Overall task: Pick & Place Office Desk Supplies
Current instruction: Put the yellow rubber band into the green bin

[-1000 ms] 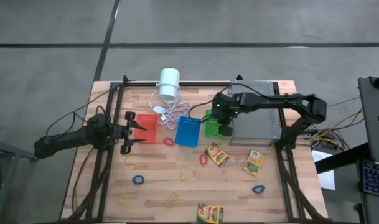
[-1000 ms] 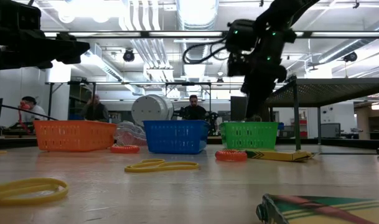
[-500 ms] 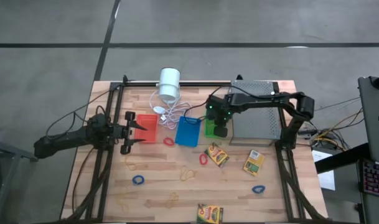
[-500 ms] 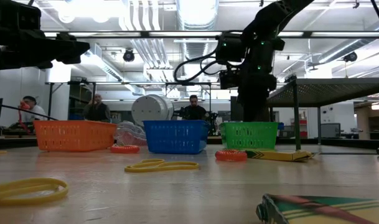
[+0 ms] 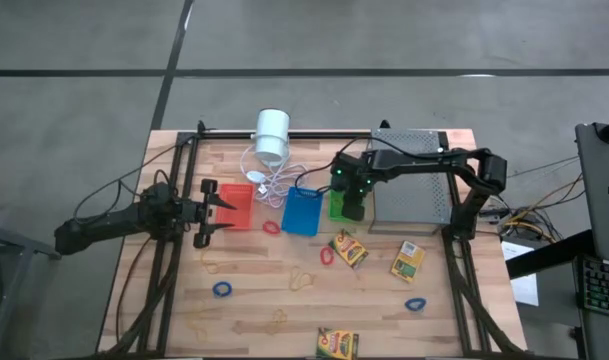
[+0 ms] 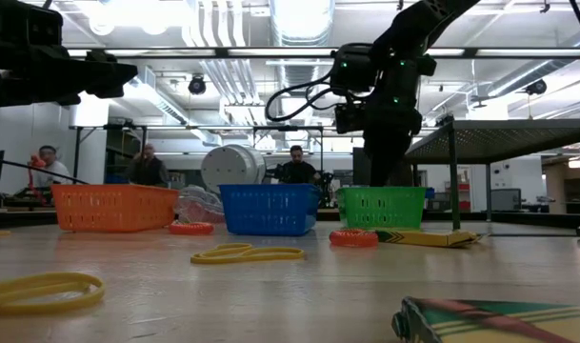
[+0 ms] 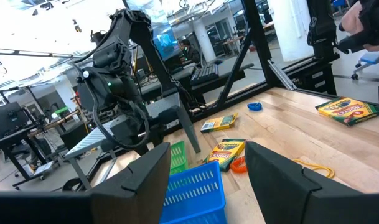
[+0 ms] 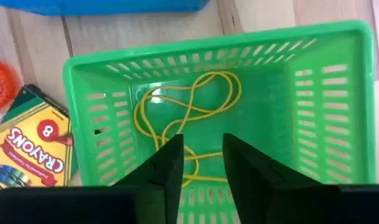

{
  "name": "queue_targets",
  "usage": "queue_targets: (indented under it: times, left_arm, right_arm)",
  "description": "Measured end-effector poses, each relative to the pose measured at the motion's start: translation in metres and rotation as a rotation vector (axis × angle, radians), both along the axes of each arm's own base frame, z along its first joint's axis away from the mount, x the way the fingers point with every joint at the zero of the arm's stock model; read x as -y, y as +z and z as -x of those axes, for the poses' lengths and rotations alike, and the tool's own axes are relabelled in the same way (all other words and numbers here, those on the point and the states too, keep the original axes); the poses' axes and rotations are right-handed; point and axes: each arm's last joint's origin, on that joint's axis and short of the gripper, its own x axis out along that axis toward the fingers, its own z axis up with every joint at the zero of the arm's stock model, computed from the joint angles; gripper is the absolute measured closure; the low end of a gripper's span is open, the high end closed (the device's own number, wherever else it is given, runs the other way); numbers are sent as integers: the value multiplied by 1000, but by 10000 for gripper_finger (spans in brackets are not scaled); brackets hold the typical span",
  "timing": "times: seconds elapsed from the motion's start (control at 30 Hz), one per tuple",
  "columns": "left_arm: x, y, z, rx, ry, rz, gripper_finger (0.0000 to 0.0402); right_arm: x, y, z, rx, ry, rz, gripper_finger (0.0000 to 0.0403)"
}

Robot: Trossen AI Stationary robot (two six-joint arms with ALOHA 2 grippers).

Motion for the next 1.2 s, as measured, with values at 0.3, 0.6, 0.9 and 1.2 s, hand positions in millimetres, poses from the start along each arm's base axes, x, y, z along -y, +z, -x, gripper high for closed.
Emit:
queue_targets:
  times: [0.3,0.6,0.9,1.2]
  left_arm:
    - [0,0,0,0,0,0,192]
    - [0,0,0,0,0,0,192]
    - [0,0,0,1,0,0,192]
    - [0,0,0,0,-1,0,192]
  right_arm:
    - [-16,23,-9,158,65,95,286]
    - [-56,58,-20,412,123,132,295]
    - [-106,64,-30,571,212,187,285]
    - [-159,39,-24,781,214,285,287]
